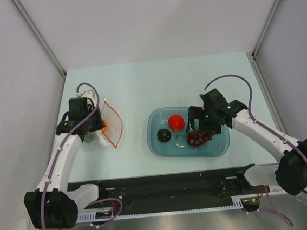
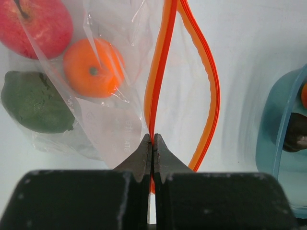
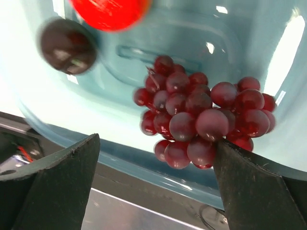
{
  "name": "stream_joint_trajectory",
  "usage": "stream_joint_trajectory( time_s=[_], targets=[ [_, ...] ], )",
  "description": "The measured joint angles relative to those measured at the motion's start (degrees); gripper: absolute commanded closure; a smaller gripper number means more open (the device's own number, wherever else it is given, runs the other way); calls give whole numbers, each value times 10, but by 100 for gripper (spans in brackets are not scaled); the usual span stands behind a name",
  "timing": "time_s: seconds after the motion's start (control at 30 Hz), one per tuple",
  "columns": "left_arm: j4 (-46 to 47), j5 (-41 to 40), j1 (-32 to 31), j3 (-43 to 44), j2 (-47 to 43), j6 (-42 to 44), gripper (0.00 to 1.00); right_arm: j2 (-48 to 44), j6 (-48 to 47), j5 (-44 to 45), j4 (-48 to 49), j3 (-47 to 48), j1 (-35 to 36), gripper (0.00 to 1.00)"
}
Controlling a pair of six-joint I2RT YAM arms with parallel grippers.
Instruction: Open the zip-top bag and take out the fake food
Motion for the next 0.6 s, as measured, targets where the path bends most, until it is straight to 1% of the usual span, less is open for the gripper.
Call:
stream_joint_trajectory(
  time_s=[0.1,0.27,0.5,0.6],
  targets=[
    [0,0,0,-9,-14,0,100,0,17,5,29,12,17,0],
    [5,7,0,-21,-28,0,100,21,43,25,106,74,83,0],
    [24,15,0,-41,-37,-1,100,134,69,31,260,172,155,0],
    [31,23,0,-55,-50,-5,100,204,73,23,309,220,183,6]
  ],
)
